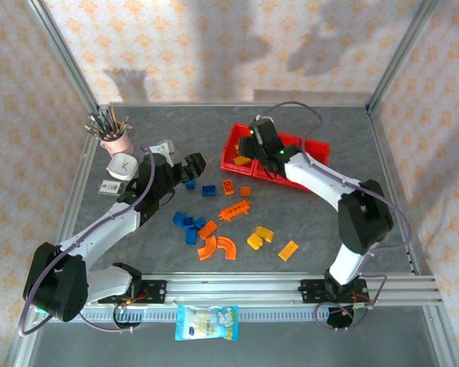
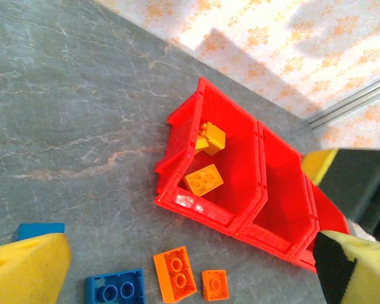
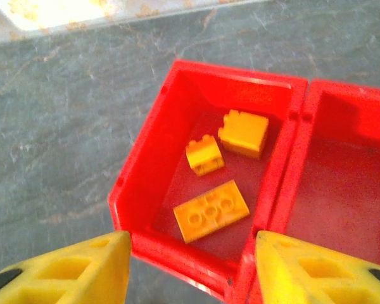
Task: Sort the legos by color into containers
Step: Place the lego in the container, then pick up the lego from the bottom-center of the table.
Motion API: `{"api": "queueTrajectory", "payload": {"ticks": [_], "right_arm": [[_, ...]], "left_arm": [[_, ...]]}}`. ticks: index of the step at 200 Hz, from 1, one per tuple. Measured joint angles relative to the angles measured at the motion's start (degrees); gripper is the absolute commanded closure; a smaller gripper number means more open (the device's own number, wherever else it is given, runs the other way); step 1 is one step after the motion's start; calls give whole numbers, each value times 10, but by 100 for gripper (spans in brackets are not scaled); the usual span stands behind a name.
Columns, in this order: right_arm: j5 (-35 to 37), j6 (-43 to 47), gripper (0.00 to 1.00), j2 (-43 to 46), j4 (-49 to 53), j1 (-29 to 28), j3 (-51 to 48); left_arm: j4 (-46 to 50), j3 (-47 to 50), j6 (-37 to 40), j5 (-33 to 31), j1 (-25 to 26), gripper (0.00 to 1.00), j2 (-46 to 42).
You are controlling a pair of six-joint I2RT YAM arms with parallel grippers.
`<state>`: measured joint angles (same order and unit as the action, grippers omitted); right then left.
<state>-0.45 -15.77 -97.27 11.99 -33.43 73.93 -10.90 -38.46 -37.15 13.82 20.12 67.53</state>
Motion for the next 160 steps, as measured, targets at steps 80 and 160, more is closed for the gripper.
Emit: {"api": "queueTrajectory", "payload": {"ticks": [80,160], "right_arm": [[0,-24,37,138,43,-52,-214],[2,-101,31,237,95,-99,-334]], "left_arm": [[0,40,-30,-6,107,1,-15],[-4,95,-90,-42,156,1,-60]]}}
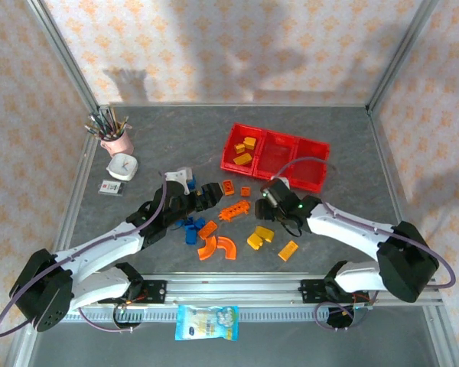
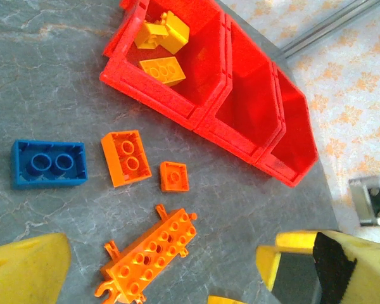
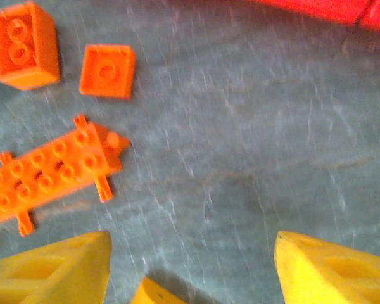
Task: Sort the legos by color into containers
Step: Pick up the lego from the bottom-center of the table.
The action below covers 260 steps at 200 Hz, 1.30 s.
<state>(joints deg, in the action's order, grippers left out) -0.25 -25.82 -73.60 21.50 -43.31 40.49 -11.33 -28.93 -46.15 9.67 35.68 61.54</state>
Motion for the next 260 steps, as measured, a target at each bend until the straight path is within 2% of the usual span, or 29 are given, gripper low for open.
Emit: {"api": "queueTrajectory", "payload": {"ticks": [56,132,204,260], "right_arm": [[3,-104,25,2,19,-58,-27],[29,-234,24,-38,45,-76,-19],[40,-299,24,-106,69,-107,24],[44,-338,25,-118,100,-120,26]], "left_arm": [[-5,2,-10,-7,3,1,9],[-5,1,-5,-11,3,1,20],[-4,-3,11,-11,3,1,33],[-4,-3,12,-11,3,1,34]]}}
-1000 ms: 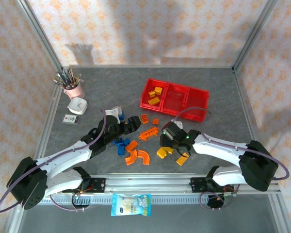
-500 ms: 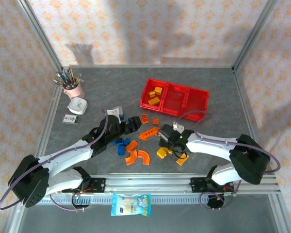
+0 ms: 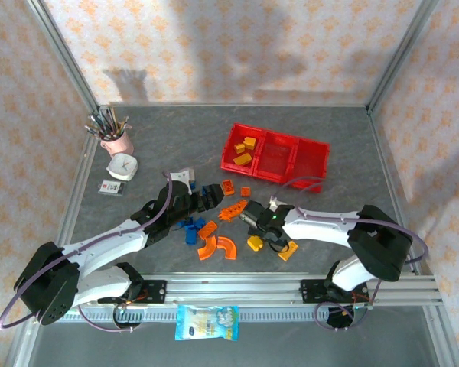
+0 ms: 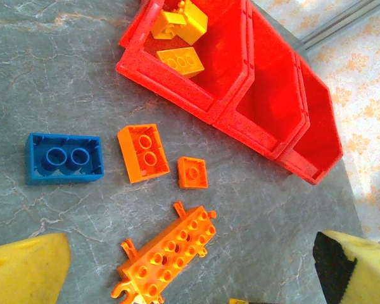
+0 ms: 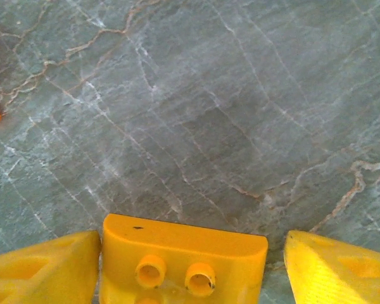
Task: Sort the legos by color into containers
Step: Pick up the lego from the bottom-center of the table.
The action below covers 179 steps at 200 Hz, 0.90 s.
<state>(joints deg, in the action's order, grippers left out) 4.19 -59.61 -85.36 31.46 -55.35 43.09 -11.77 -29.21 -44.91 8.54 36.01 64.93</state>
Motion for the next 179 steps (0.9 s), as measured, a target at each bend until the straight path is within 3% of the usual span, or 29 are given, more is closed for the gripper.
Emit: {"api": "queueTrajectory", "payload": {"ticks": [61,137,179], "right_arm": [[-1,-7,26,-11,1,0,3],[3,-2,39,-35,23,0,30],[6,3,38,-38,15,0,34]], "left_arm": [[0,0,4,0,0,1,1],[0,-5,4,0,0,1,1],[0,-7,4,-1,0,1,1]]}}
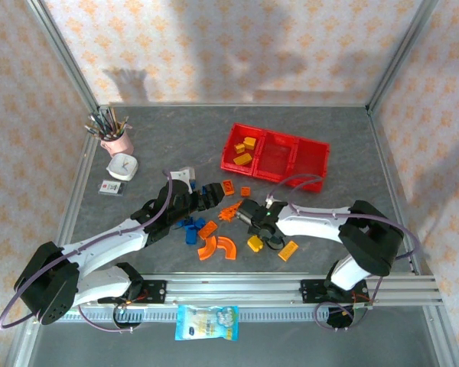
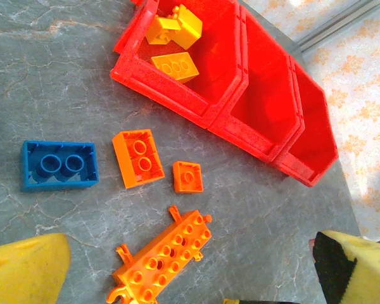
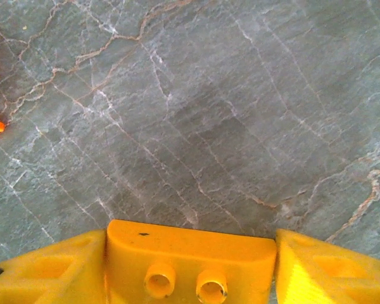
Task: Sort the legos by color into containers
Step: Pick up the lego from the bottom-center of the table, then place the lego in the container.
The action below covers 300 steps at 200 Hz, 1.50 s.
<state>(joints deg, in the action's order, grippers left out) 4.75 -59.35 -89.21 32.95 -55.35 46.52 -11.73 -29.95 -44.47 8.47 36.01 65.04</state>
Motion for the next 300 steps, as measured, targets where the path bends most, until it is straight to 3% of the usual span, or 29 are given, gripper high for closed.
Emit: {"api": "queueTrajectory", "payload": {"ticks": [83,135,231,300], "right_arm": [[35,55,38,2,0,28,59],[76,161,37,-7,0,85,167],[96,353,37,-262,-43,157,472],[89,410,32,-352,-43,186,568]], "left_arm": [[20,-5,15,-21,-6,1,-12],[32,-9,26,-29,-61,1,-48],[38,-58,49,-1,-137,1,-13],[38,-59,54,7,-144,1,5]]}}
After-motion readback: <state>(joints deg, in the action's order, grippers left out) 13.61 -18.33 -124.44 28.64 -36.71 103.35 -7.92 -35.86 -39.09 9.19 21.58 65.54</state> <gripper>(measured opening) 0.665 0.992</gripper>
